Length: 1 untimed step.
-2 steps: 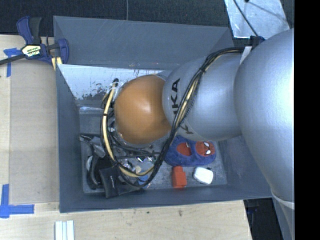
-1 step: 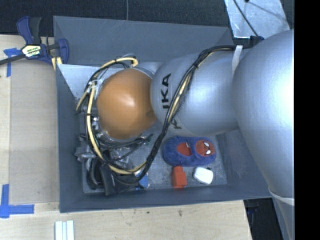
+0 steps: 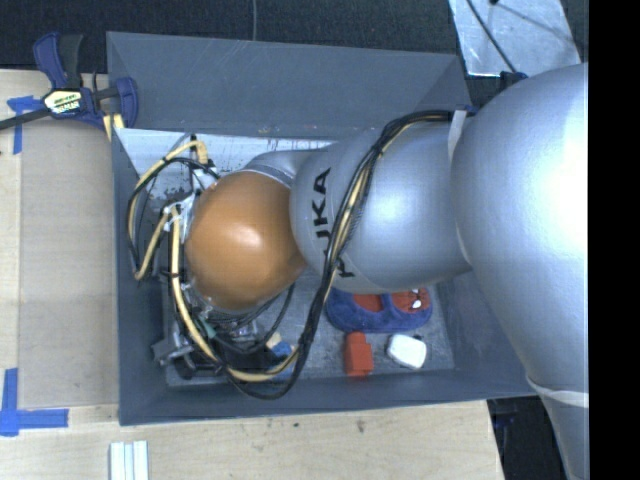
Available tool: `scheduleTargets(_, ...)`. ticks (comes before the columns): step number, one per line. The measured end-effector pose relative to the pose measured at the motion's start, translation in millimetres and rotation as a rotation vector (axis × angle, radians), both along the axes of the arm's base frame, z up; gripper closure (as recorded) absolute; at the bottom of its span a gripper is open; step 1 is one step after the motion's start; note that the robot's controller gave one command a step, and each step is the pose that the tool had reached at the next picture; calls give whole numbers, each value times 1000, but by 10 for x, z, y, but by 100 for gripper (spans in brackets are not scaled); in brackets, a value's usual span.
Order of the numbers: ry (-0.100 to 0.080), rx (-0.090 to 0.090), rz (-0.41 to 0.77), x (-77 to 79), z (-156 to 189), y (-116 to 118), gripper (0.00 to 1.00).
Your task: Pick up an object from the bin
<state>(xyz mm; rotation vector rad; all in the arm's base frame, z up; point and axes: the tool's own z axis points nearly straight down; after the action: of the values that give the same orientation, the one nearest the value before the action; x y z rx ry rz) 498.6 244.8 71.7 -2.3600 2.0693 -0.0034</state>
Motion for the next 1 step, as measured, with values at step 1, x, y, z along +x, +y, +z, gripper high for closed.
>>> scheduleTargets(1, 0, 0, -4, 9, 9, -2, 0)
